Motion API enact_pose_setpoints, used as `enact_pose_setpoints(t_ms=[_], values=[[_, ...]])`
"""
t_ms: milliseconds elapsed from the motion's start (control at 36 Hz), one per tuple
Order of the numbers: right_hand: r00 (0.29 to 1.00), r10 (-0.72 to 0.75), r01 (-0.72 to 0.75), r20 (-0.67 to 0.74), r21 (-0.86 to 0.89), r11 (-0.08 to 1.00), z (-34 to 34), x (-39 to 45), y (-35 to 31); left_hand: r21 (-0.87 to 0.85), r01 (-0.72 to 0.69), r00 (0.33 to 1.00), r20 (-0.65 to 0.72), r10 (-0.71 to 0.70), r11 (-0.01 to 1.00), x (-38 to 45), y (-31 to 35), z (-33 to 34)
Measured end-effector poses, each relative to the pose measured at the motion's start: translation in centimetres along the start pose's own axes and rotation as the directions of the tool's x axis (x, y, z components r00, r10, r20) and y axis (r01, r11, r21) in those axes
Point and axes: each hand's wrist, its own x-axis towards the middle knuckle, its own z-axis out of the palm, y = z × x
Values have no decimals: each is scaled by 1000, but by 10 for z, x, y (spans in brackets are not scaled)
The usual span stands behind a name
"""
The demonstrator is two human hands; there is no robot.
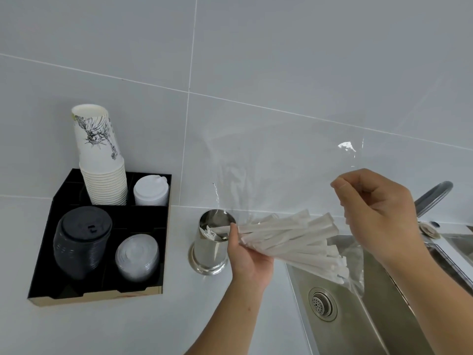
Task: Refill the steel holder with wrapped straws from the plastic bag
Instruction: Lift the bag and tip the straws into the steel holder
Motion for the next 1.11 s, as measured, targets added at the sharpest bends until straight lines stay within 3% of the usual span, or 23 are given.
enact_pose_setpoints(t_ms=[194,472,583,1111], values=[[1000,-26,26,12,-3,1000,2,4,-2,-6,-37,999,0,37,999,4,6,3],[983,-182,183,26,-105,977,12,17,-6,-13,-37,998,-49,36,999,2,8,4],[980,-192,198,57,-130,972,16,22,-3,-23,-64,993,-104,61,998,4,9,0],[972,-217,229,88,-178,957,24,45,-7,-80,-74,994,-90,67,994,4,19,6]])
